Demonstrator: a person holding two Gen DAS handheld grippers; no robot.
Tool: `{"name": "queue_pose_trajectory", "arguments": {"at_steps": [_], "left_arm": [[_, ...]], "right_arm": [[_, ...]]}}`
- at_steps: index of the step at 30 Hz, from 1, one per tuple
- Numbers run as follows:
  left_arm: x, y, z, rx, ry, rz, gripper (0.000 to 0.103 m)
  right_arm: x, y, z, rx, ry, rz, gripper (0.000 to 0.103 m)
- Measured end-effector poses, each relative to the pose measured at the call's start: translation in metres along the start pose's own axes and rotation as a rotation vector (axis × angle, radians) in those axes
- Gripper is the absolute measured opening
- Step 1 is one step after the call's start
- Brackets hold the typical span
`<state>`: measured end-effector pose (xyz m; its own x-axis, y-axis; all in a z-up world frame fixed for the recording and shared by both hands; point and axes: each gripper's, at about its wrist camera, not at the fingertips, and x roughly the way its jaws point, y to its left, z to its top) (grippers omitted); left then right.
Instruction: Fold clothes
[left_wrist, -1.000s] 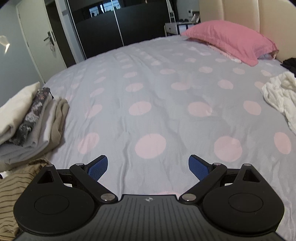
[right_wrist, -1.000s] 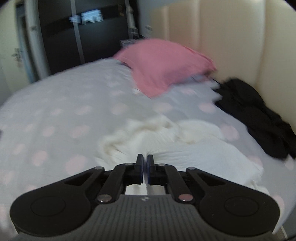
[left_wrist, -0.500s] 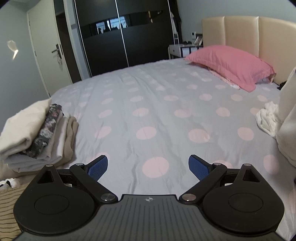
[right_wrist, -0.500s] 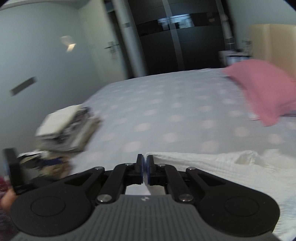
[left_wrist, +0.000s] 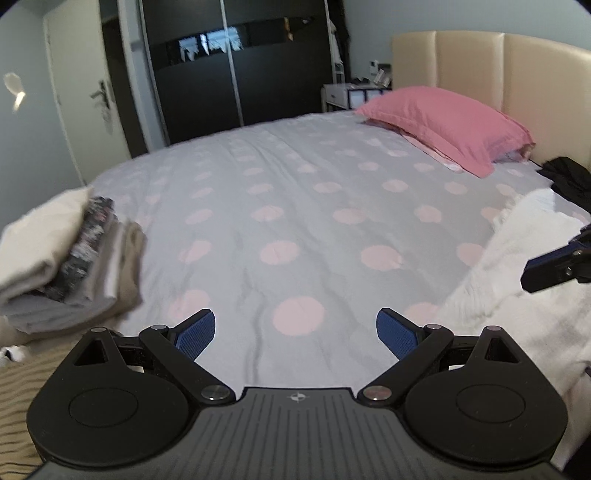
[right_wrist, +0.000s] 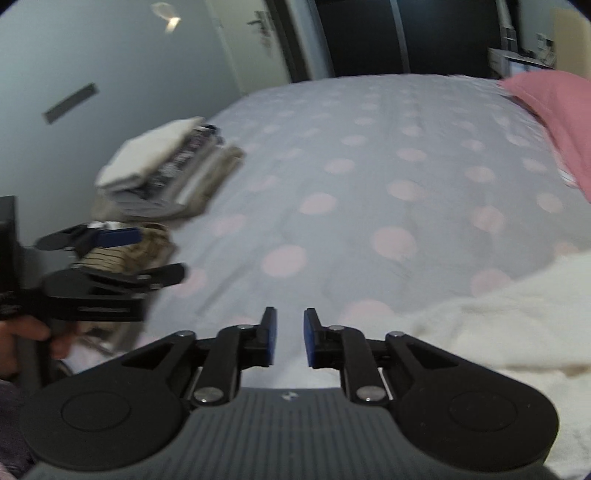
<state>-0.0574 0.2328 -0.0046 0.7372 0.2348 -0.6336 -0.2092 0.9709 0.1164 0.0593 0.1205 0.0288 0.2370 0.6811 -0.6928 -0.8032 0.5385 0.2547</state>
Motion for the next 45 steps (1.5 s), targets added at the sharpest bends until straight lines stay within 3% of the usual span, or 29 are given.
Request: {"name": "queue_pose_trajectory", "arguments": {"at_steps": [8, 14, 18, 20, 21, 22, 24, 25, 26, 28, 32, 35, 39, 41, 43, 45], "left_arm": [[0.021, -0.034, -0.023, 0.020, 0.093, -0.171, 0.096], [0.031, -0.082, -0.051, 0.137, 0.167, -0.280, 0.096], [0.043, -0.107, -0.073, 0.200, 0.242, -0.304, 0.094], [0.053, -0.112, -0.079, 0.215, 0.273, -0.297, 0.072], [0.057, -0.114, -0.082, 0.223, 0.289, -0.293, 0.054], [0.062, -0.116, -0.085, 0.230, 0.304, -0.291, 0.043], [0.065, -0.115, -0.089, 0.219, 0.316, -0.319, 0.032], [0.066, -0.113, -0.092, 0.199, 0.319, -0.333, 0.029], [0.067, -0.112, -0.092, 0.182, 0.321, -0.340, 0.028], [0.067, -0.108, -0.087, 0.167, 0.312, -0.328, 0.022], [0.060, -0.100, -0.077, 0.152, 0.256, -0.292, 0.010], [0.051, -0.087, -0.063, 0.121, 0.215, -0.282, 0.004], [0.042, -0.073, -0.049, 0.088, 0.178, -0.273, 0.003], [0.039, -0.068, -0.045, 0.078, 0.164, -0.269, 0.003], [0.036, -0.066, -0.043, 0.070, 0.154, -0.272, 0.003], [0.035, -0.065, -0.041, 0.071, 0.150, -0.278, 0.003]], "right_arm": [[0.007, -0.053, -0.048, 0.023, 0.159, -0.125, 0.045], [0.020, -0.067, -0.084, -0.001, 0.317, -0.145, 0.049], [0.032, -0.059, -0.098, -0.115, 0.361, -0.214, 0.049], [0.038, -0.056, -0.105, -0.190, 0.378, -0.263, 0.047], [0.038, -0.055, -0.108, -0.222, 0.381, -0.279, 0.046], [0.040, -0.055, -0.110, -0.251, 0.383, -0.296, 0.042], [0.045, -0.053, -0.114, -0.304, 0.388, -0.333, 0.023], [0.046, -0.053, -0.115, -0.321, 0.386, -0.344, 0.006], [0.046, -0.054, -0.114, -0.328, 0.379, -0.348, 0.003], [0.044, -0.055, -0.113, -0.339, 0.349, -0.361, 0.001], [0.020, -0.052, -0.099, -0.328, 0.189, -0.396, 0.000], [0.004, -0.053, -0.086, -0.299, 0.120, -0.390, 0.001], [-0.004, -0.055, -0.081, -0.252, 0.129, -0.264, 0.017], [-0.004, -0.044, -0.086, -0.273, 0.133, -0.188, 0.046], [0.001, -0.027, -0.091, -0.346, 0.134, -0.153, 0.049], [0.011, -0.007, -0.097, -0.443, 0.132, -0.172, 0.049]]}}
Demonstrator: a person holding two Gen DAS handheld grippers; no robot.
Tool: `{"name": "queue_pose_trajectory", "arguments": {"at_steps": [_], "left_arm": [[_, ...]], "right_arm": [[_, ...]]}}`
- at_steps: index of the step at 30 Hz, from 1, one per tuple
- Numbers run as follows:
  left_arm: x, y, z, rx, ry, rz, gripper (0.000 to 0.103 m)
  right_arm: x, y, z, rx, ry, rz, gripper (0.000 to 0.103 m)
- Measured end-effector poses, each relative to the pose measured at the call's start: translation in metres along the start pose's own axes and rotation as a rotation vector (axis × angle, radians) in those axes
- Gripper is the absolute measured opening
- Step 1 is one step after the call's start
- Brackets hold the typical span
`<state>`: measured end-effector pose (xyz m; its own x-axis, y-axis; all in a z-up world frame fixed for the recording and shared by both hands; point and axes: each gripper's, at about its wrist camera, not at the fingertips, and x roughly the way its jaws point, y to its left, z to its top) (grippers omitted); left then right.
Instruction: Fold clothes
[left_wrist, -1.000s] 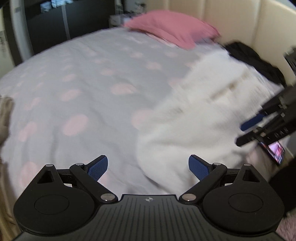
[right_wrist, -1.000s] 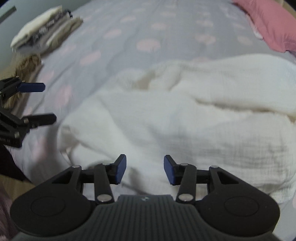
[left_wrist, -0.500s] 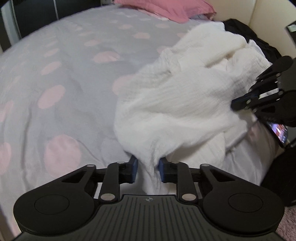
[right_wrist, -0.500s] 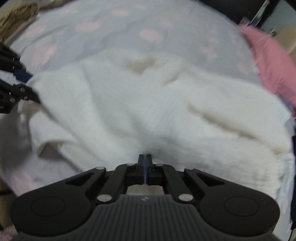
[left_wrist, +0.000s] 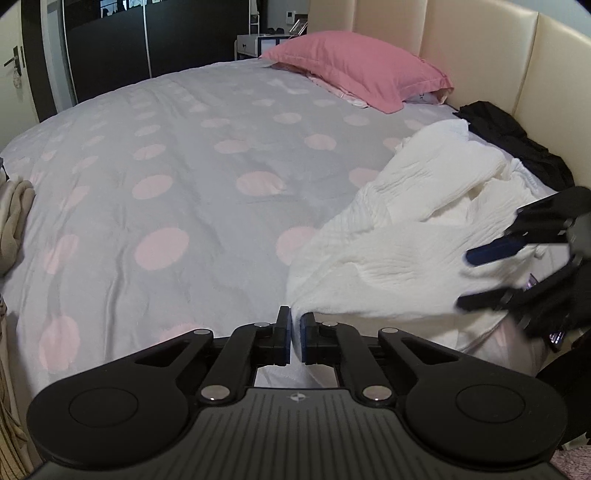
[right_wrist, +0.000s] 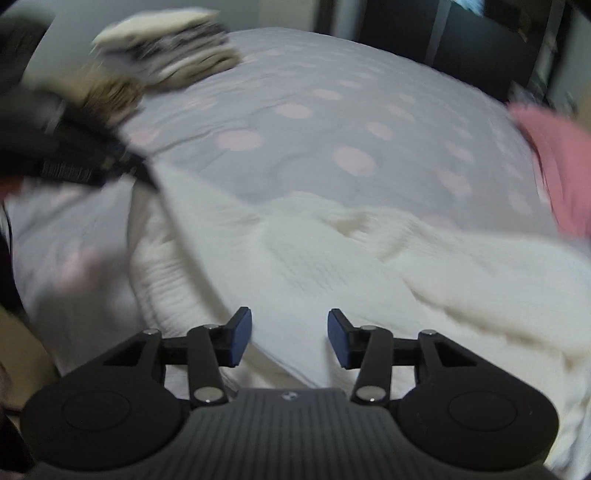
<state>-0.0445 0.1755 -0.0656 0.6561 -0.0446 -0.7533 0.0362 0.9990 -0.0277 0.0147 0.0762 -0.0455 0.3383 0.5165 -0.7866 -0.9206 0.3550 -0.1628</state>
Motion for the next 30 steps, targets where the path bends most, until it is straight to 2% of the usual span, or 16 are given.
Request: {"name": "queue_pose_trajectory", "arguments": {"at_steps": [2, 6, 9, 10, 11, 12, 17, 18, 19, 20, 22, 27, 30], "left_arm": [[-0.002, -0.002, -0.001, 0.002, -0.004, -0.003, 0.003], [-0.008, 0.001, -0.001, -0.019, -0.020, 0.011, 0.003], [-0.012, 0.001, -0.003, -0.016, -0.028, 0.001, 0.003], [-0.014, -0.001, -0.003, -0.002, -0.035, -0.014, 0.003], [-0.016, -0.004, -0.004, 0.012, -0.042, -0.029, 0.003], [-0.018, -0.007, -0.005, 0.021, -0.044, -0.032, 0.003], [-0.023, -0.014, -0.007, 0.056, -0.069, -0.071, 0.004], [-0.024, -0.015, -0.007, 0.066, -0.080, -0.082, 0.009], [-0.025, -0.016, -0.007, 0.071, -0.081, -0.090, 0.020], [-0.026, -0.017, -0.008, 0.075, -0.082, -0.097, 0.025], [-0.026, -0.019, -0.009, 0.082, -0.083, -0.086, 0.036], [-0.020, -0.020, -0.013, 0.089, -0.061, -0.086, 0.041], [-0.015, -0.021, -0.015, 0.094, -0.042, -0.095, 0.042]], "right_arm": [[0.005, 0.015, 0.005, -0.060, -0.015, 0.003, 0.052], [0.005, 0.034, 0.014, -0.085, -0.066, 0.072, 0.063], [0.007, 0.044, 0.023, -0.129, -0.088, 0.004, 0.061], [0.009, 0.046, 0.026, -0.142, -0.087, -0.025, 0.051], [0.010, 0.044, 0.030, -0.136, -0.083, -0.035, 0.019], [0.010, 0.039, 0.034, -0.113, -0.081, -0.027, 0.001], [-0.009, 0.008, 0.058, -0.007, -0.119, -0.051, 0.003], [-0.015, 0.001, 0.062, -0.005, -0.123, -0.080, 0.003], [-0.019, -0.008, 0.066, -0.001, -0.121, -0.115, 0.003], [-0.023, -0.019, 0.069, 0.004, -0.111, -0.158, 0.003], [-0.028, -0.044, 0.070, 0.020, -0.078, -0.245, 0.003], [-0.027, -0.108, 0.043, 0.096, 0.056, -0.433, 0.003], [-0.024, -0.133, 0.018, 0.167, 0.117, -0.428, 0.003]]}}
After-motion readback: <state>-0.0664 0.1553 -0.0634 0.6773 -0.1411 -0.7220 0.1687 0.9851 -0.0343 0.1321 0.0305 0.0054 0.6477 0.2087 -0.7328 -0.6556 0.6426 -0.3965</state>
